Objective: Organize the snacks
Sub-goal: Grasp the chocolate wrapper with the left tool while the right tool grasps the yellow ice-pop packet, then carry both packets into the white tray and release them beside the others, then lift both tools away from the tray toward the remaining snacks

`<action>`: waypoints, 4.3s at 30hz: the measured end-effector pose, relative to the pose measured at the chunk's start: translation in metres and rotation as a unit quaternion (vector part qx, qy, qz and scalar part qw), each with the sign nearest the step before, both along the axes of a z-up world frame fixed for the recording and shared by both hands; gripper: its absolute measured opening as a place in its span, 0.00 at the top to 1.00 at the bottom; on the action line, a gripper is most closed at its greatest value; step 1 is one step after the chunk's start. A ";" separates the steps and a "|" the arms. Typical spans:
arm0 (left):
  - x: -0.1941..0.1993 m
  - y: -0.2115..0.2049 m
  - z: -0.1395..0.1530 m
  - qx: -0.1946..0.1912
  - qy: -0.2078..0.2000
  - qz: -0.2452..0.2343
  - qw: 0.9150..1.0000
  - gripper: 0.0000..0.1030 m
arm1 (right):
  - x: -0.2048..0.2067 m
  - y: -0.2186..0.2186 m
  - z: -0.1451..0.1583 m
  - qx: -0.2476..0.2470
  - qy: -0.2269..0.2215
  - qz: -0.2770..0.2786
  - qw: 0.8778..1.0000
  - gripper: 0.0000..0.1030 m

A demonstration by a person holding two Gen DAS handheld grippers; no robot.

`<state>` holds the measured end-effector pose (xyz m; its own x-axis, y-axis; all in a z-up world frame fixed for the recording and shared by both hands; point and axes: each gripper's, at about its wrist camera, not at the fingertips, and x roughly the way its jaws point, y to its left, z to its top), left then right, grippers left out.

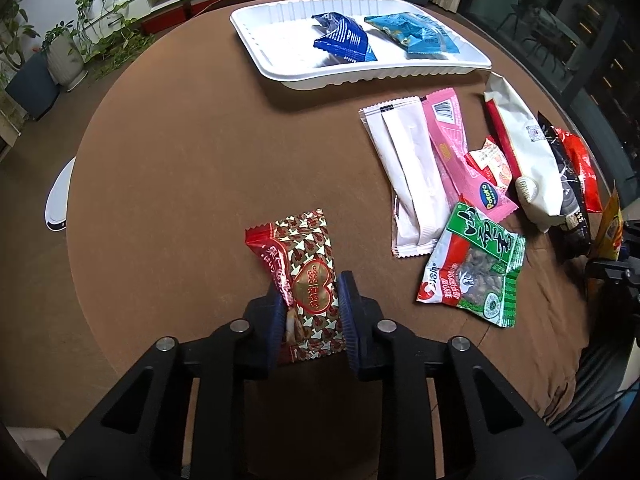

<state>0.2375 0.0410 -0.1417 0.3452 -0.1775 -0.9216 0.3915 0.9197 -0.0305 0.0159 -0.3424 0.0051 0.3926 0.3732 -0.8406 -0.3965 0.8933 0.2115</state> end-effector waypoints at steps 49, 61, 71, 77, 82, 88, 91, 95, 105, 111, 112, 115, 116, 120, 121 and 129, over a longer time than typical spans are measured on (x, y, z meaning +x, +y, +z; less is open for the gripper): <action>0.120 0.019 0.128 -0.191 -0.076 0.050 0.977 0.82 | 0.152 -0.163 0.079 0.157 -0.053 -0.215 0.962 0.84; 0.210 -0.038 0.096 -0.156 -0.037 0.033 0.986 0.82 | 0.275 -0.020 0.064 0.130 0.010 -0.081 0.988 0.84; 0.232 -0.057 0.044 -0.138 -0.015 0.044 0.989 0.82 | 0.319 0.019 0.000 0.089 0.078 -0.085 0.989 0.84; 0.236 -0.069 0.025 -0.123 -0.009 0.039 0.992 0.82 | 0.328 0.028 -0.017 0.076 0.090 -0.094 0.989 0.84; 0.238 -0.073 0.007 -0.112 0.002 0.036 0.993 0.82 | 0.336 0.029 -0.027 0.071 0.095 -0.104 0.987 0.84; 0.243 -0.074 -0.002 -0.117 0.006 0.040 0.992 0.81 | 0.335 0.031 -0.032 0.068 0.092 -0.106 0.988 0.83; 0.240 -0.074 -0.002 -0.115 0.005 0.041 0.993 0.79 | 0.338 0.032 -0.032 0.070 0.092 -0.107 0.987 0.80; 0.238 -0.071 0.003 -0.121 -0.005 0.049 0.991 0.66 | 0.330 0.027 -0.028 0.073 0.082 -0.111 0.988 0.73; 0.205 -0.051 0.043 -0.146 -0.049 0.066 0.986 0.09 | 0.305 0.006 0.022 0.120 0.025 -0.134 0.983 0.34; 0.140 -0.036 0.083 -0.159 -0.126 0.052 0.978 0.00 | 0.240 -0.038 0.075 0.243 -0.036 -0.141 0.959 0.03; 0.127 -0.038 0.087 -0.155 -0.137 0.046 0.977 0.00 | 0.224 -0.047 0.080 0.261 -0.044 -0.142 0.954 0.02; 0.089 -0.044 0.089 -0.143 -0.150 0.025 0.978 0.00 | 0.176 -0.070 0.089 0.287 -0.069 -0.154 0.943 0.00; 0.078 -0.044 0.088 -0.145 -0.149 0.025 0.978 0.00 | 0.166 -0.072 0.092 0.291 -0.074 -0.159 0.941 0.00; 0.031 -0.041 0.081 -0.150 -0.147 0.034 0.977 0.00 | 0.105 -0.088 0.088 0.281 -0.092 -0.182 0.938 0.00; 0.021 -0.040 0.076 -0.152 -0.140 0.040 0.978 0.00 | 0.090 -0.092 0.085 0.272 -0.097 -0.190 0.938 0.00; -0.042 -0.048 0.039 -0.181 -0.079 0.063 0.978 0.00 | 0.014 -0.110 0.025 0.238 -0.041 -0.260 0.935 0.00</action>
